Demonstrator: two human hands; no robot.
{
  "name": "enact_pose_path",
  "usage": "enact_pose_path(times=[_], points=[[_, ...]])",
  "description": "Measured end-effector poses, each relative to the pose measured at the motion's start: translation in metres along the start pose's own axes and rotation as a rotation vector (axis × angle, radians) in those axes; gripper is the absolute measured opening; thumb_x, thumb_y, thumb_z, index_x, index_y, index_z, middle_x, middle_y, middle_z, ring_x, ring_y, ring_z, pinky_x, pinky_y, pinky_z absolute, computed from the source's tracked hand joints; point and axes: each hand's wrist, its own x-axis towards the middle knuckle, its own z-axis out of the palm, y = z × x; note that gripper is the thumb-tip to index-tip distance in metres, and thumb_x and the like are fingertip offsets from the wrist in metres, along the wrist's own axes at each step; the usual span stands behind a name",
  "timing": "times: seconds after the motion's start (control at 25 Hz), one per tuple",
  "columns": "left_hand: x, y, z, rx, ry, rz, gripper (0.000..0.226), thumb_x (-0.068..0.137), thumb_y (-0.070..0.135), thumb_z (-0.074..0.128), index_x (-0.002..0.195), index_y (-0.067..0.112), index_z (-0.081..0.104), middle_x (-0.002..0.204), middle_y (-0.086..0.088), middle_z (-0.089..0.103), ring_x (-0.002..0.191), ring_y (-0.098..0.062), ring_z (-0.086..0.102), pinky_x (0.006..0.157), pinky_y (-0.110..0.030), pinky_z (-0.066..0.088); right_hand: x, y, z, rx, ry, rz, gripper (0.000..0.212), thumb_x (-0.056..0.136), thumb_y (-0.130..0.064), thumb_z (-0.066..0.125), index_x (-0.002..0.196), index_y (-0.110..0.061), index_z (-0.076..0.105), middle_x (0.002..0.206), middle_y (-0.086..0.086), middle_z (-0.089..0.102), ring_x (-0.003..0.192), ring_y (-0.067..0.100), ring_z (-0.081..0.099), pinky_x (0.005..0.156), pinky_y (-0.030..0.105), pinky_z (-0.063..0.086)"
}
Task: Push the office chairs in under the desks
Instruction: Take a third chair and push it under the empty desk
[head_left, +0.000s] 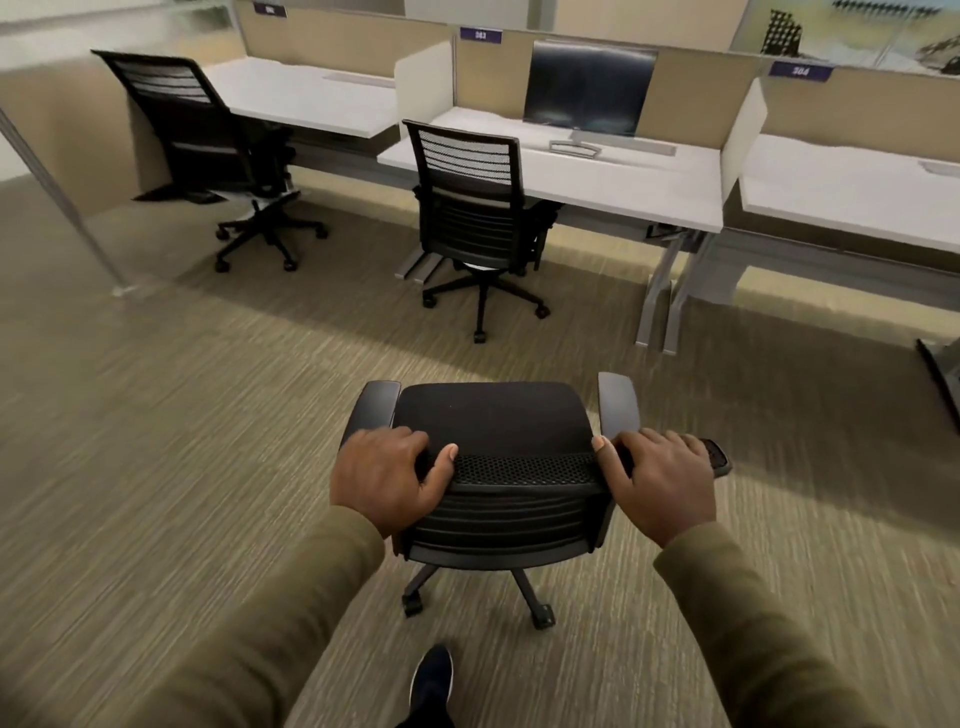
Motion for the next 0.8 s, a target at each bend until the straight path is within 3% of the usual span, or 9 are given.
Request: enact_pose_path(times=[0.16,0.32,0.6,0.8], points=[[0.022,-0.029,0.004,-0.024,0.140,0.069,0.052,0.094,0.057,0.039,0.068,0.019,0.064,0.059,0.005,0.056,0.052,-0.018,0.050,0.053,-0.033,0.038,0.007,-0.004,0.009,0.043,0.026,-0.021,0.052,0.095,-0.067,0.033,0.080,-0.030,0.065,0.073,-0.012,0.064,0.068,0.012,0.055,0.074,0.034,0.041],[0.054,-0.056,0.008,-0.064,0.227,0.129,0.042,0.091,0.050,0.045,0.069,0.019,0.063,0.059,0.006,0.055,0.050,-0.018,0.048,0.054,-0.028,0.026,0.025,-0.003,0.014,0.066,0.009,-0.022,0.053,0.093,-0.074,0.031,0.085,-0.034,0.065,0.072,-0.017,0.063,0.065,0.003,0.053,0.065,0.027,0.038],[0.129,-0.091,0.024,-0.100,0.228,0.173,0.040,0.088,0.048,0.045,0.070,0.019,0.066,0.062,0.005,0.059,0.053,-0.019,0.052,0.055,-0.028,0.029,0.075,-0.022,0.030,-0.042,-0.185,0.101,0.069,0.086,-0.085,0.013,0.091,-0.037,0.063,0.078,-0.016,0.062,0.073,0.005,0.054,0.077,0.032,0.040],[0.206,-0.109,0.039,-0.106,0.181,0.232,0.038,0.086,0.047,0.046,0.069,0.018,0.064,0.060,0.006,0.055,0.052,-0.017,0.046,0.056,-0.028,0.029,0.113,-0.030,0.044,-0.023,-0.192,0.180,0.074,0.082,-0.085,0.000,0.087,-0.037,0.056,0.078,-0.015,0.059,0.074,0.003,0.052,0.080,0.030,0.041]])
